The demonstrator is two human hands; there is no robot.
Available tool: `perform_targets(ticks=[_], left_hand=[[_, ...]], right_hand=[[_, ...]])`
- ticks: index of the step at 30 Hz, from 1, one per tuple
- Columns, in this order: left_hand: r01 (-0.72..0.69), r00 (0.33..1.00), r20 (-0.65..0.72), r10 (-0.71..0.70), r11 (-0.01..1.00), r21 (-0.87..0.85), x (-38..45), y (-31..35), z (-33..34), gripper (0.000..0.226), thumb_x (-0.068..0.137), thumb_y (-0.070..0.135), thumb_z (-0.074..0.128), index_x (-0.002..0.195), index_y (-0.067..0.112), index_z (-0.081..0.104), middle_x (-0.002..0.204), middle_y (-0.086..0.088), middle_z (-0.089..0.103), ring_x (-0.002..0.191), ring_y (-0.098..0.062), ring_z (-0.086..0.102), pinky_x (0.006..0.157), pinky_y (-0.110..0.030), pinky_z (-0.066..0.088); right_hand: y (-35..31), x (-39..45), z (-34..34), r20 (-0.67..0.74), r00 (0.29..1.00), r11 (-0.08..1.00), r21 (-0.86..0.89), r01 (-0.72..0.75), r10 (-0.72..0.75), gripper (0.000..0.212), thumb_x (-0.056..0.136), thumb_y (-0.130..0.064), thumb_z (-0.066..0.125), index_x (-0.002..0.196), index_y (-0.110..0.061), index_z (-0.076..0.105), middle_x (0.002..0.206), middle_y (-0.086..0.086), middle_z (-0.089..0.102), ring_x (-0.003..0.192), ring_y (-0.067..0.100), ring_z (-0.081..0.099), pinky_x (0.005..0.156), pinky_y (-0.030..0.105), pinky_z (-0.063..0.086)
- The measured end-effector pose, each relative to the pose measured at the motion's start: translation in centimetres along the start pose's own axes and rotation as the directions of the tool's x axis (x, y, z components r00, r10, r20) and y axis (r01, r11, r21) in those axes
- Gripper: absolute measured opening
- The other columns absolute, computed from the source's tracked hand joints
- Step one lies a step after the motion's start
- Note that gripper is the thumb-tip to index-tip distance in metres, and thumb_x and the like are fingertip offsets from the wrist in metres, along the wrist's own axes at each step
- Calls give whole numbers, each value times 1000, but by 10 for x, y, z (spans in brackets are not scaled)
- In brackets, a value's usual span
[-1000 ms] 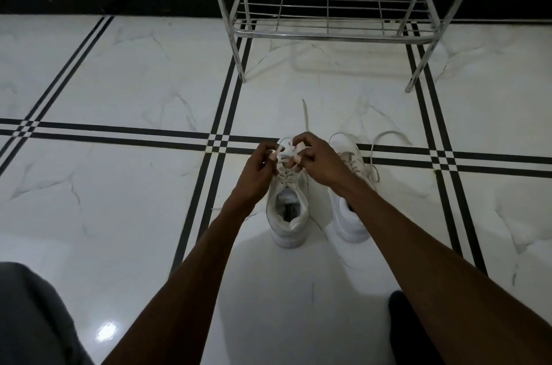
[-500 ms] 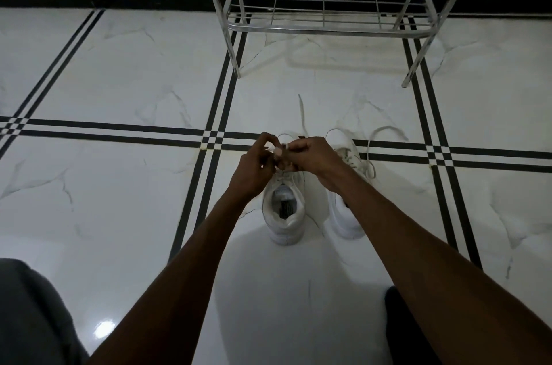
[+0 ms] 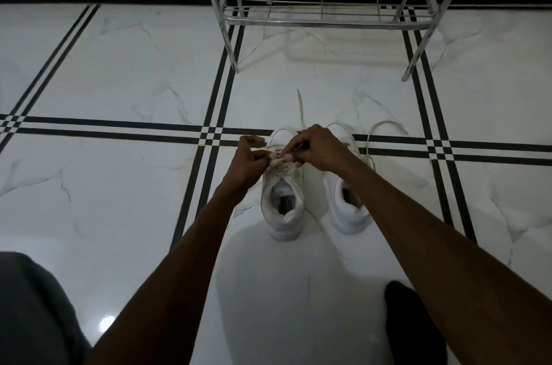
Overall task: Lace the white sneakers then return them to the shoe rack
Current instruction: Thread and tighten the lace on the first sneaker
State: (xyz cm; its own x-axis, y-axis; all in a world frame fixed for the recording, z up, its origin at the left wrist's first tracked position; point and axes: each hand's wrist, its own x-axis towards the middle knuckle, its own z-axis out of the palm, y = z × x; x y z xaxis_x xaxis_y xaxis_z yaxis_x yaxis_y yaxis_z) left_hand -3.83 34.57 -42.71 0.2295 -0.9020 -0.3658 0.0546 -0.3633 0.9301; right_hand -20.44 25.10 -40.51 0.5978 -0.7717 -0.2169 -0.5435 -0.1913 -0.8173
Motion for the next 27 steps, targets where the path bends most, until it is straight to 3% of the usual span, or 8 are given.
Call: perform_targets(ticks=[2, 4, 8, 14, 17, 21, 25, 27], left_hand=[[-13, 1000, -7, 13, 1000, 4, 0, -1, 0, 45, 94, 6, 68, 130, 6, 41, 101, -14, 75, 95, -23, 71, 87, -33, 56], [-29, 1000, -6, 28, 1000, -7, 0, -1, 0, 44, 93, 6, 70, 128, 5, 43, 97, -13, 77, 93, -24, 73, 92, -37, 57], [-59, 998, 6, 59, 998, 0, -4, 2, 1, 37, 97, 6, 63, 130, 5, 47, 104, -13, 77, 87, -14, 75, 78, -22, 57], [-59, 994, 97, 48, 991, 118, -3, 7, 1, 41, 97, 4, 61, 137, 11, 54, 114, -17, 74, 103, -21, 72, 88, -26, 57], [-117, 992, 73, 102, 962, 246, -5, 10, 3, 29, 93, 5, 68, 122, 8, 69, 103, -8, 76, 89, -4, 74, 77, -17, 56], [-142, 986, -27, 165, 911, 387, -5, 8, -3, 18, 80, 18, 82, 98, 15, 82, 94, -1, 80, 92, -15, 74, 88, -35, 59], [-121, 989, -29, 148, 895, 430, -10, 14, 0, 19, 77, 14, 85, 96, 12, 82, 92, -4, 80, 83, -10, 72, 77, -18, 51], [-136, 984, -51, 173, 899, 416, -13, 17, 1, 17, 75, 12, 86, 92, 12, 82, 84, 0, 79, 79, -2, 72, 74, -12, 51]], right_hand=[[-8, 3, -2, 8, 999, 990, -140, 34, -33, 10, 74, -9, 85, 84, -11, 82, 74, 4, 74, 53, 9, 66, 58, 16, 55], [-13, 6, -1, -17, 997, 966, -249, 67, -74, 10, 71, -8, 85, 79, -12, 82, 75, 6, 75, 57, 9, 64, 63, 23, 56], [-13, 5, 12, -142, 981, 942, -327, 79, -132, 7, 67, -8, 78, 70, -14, 75, 76, 6, 73, 74, 20, 66, 68, 33, 57], [-8, -1, 16, -275, 958, 990, -131, 48, -83, 10, 65, -14, 83, 66, -15, 74, 69, 0, 73, 63, 14, 68, 61, 27, 56], [-8, -6, 11, -258, 966, 1000, -17, 6, -10, 9, 69, -14, 85, 72, -9, 77, 62, -3, 71, 53, 7, 70, 54, 11, 52], [-3, -13, 4, -230, 973, 999, -10, -38, 35, 5, 70, -10, 82, 75, -10, 80, 66, 2, 75, 56, 17, 73, 59, 30, 63], [3, -21, 3, -223, 970, 995, 36, -90, 95, 6, 72, -12, 83, 75, -15, 79, 70, 4, 77, 61, 22, 75, 66, 38, 65], [1, -23, 2, -225, 970, 995, 25, -92, 95, 7, 71, -14, 84, 76, -14, 79, 70, 4, 76, 61, 21, 74, 61, 29, 63]])
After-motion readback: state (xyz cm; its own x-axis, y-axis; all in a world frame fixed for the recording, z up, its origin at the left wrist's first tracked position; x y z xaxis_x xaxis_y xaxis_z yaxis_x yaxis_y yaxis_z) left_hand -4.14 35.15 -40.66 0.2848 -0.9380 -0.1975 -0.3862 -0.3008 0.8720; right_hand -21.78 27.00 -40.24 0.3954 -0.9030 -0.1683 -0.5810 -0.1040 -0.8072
